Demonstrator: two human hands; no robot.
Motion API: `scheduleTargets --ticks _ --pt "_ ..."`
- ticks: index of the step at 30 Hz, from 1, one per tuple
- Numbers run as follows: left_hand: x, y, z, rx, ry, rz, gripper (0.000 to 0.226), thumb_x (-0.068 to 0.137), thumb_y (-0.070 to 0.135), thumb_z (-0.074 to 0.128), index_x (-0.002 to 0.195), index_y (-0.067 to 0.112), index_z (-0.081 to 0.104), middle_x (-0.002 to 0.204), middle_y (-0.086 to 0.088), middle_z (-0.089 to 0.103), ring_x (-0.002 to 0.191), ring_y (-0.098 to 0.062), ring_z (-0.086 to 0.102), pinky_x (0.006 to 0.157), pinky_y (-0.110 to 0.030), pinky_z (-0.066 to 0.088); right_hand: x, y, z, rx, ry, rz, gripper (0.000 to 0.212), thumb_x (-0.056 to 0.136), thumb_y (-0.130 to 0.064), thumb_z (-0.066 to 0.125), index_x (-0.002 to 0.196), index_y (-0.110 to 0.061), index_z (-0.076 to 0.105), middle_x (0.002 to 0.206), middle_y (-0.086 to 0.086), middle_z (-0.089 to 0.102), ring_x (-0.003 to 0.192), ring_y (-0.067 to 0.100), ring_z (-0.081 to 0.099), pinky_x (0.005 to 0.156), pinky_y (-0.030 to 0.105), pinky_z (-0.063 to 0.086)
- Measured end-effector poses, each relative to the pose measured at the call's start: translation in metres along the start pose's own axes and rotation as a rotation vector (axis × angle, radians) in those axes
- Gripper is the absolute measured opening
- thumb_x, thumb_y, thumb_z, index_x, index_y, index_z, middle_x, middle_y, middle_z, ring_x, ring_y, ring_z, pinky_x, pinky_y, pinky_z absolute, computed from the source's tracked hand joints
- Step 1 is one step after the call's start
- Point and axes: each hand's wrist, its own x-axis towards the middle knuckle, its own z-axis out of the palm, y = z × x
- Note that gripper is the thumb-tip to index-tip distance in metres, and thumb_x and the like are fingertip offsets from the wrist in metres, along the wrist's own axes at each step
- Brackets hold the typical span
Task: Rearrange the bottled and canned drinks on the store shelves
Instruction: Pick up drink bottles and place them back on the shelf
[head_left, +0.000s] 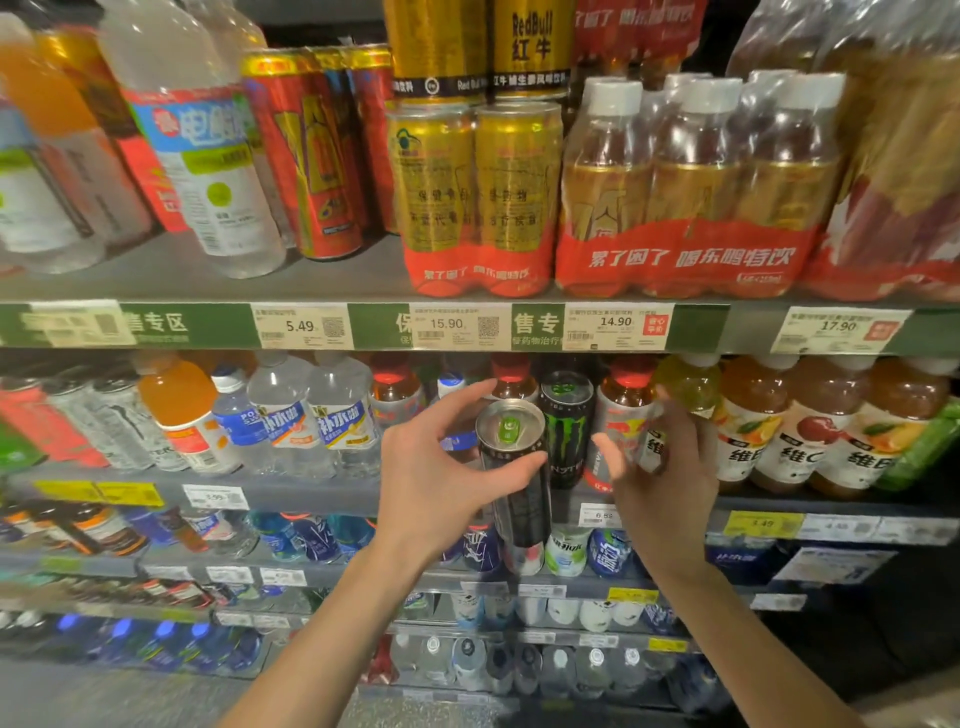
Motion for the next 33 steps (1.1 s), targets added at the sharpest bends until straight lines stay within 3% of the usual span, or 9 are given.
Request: scheduleTargets --ticks 3,6,8,10,15,20,24,29,33 --pt "0.001 0.003 -0.009 -0.002 0.023 -0.013 0.062 0.057 0.033 0.096 0.114 0.034 0.071 0.096 0.025 0.074 0.095 0.007 0.067 0.085 -0.015 0.054 -0.006 -0.026 -0.010 0.297 -0.346 -0.061 0.053 0.077 -0.045 0.074 0.125 -0.040 0.053 0.109 -0.005 0.056 0.084 0.003 0.056 0.068 0.010 0.044" --pt "-0.003 0.008 -0.019 0.008 0.034 -0.019 0.061 0.058 0.032 0.096 0.114 0.032 0.072 0.098 0.022 0.074 0.096 0.006 0.068 0.086 -0.016 0.054 -0.004 -0.055 -0.005 0.374 -0.697 -0.058 0.075 0.069 -0.051 0.081 0.129 -0.059 0.039 0.126 -0.042 0.044 0.119 -0.011 0.051 0.093 0.006 0.043" --pt "-0.008 0.011 -0.028 0.018 0.049 -0.017 0.060 0.058 0.028 0.097 0.111 0.036 0.070 0.097 0.025 0.074 0.095 0.006 0.068 0.084 -0.015 0.054 -0.002 -0.068 0.003 0.392 -0.766 -0.053 0.072 0.067 -0.044 0.089 0.120 -0.061 0.044 0.120 -0.046 0.049 0.117 -0.019 0.050 0.098 0.010 0.045" --pt "-0.014 0.013 -0.037 0.028 0.072 -0.018 0.061 0.057 0.024 0.097 0.109 0.039 0.068 0.100 0.027 0.073 0.095 0.007 0.068 0.085 -0.018 0.055 -0.001 -0.081 0.011 0.412 -0.830 -0.023 0.062 0.064 -0.047 0.089 0.113 -0.061 0.053 0.114 -0.035 0.062 0.110 -0.009 0.060 0.098 0.028 0.053" --pt "-0.029 0.008 -0.075 -0.024 0.052 -0.062 0.083 0.058 0.026 0.097 0.129 0.035 0.056 0.110 0.019 0.072 0.108 0.000 0.066 0.089 -0.017 0.053 -0.009 -0.112 0.030 0.504 -0.878 0.005 0.064 0.056 -0.051 0.089 0.112 -0.050 0.058 0.107 -0.022 0.071 0.101 0.004 0.068 0.090 0.043 0.058" --pt "-0.049 -0.016 -0.125 -0.013 0.000 -0.155 0.109 0.053 0.040 0.098 0.147 0.031 0.043 0.130 0.014 0.064 0.123 -0.004 0.058 0.101 -0.032 0.051 -0.027 -0.153 0.057 0.572 -0.879 0.017 0.071 0.054 -0.051 0.091 0.117 -0.040 0.061 0.110 -0.018 0.072 0.106 0.007 0.069 0.092 0.048 0.057" --pt "-0.062 -0.034 -0.164 0.006 -0.060 -0.182 0.094 0.059 0.027 0.096 0.141 0.025 0.049 0.128 0.014 0.065 0.122 -0.007 0.060 0.095 -0.032 0.054 -0.042 -0.194 0.079 0.575 -0.871 0.003 0.069 0.054 -0.052 0.091 0.114 -0.045 0.060 0.108 -0.023 0.071 0.105 0.004 0.067 0.091 0.045 0.056" --pt "-0.066 -0.061 -0.211 0.047 0.035 -0.161 0.069 0.069 0.021 0.093 0.130 0.021 0.061 0.120 0.007 0.070 0.113 -0.017 0.066 0.092 -0.041 0.056 -0.066 -0.243 0.115 0.585 -0.868 -0.024 0.069 0.052 -0.053 0.090 0.113 -0.043 0.059 0.106 -0.021 0.069 0.104 0.008 0.065 0.088 0.046 0.056" --pt "-0.071 -0.084 -0.253 0.093 0.125 -0.125 0.058 0.065 0.007 0.085 0.120 0.017 0.068 0.108 0.006 0.073 0.103 -0.014 0.068 0.085 -0.034 0.057 -0.091 -0.280 0.147 0.573 -0.832 -0.061 0.069 0.047 -0.058 0.086 0.108 -0.047 0.055 0.101 -0.026 0.066 0.097 0.006 0.066 0.082 0.042 0.058"
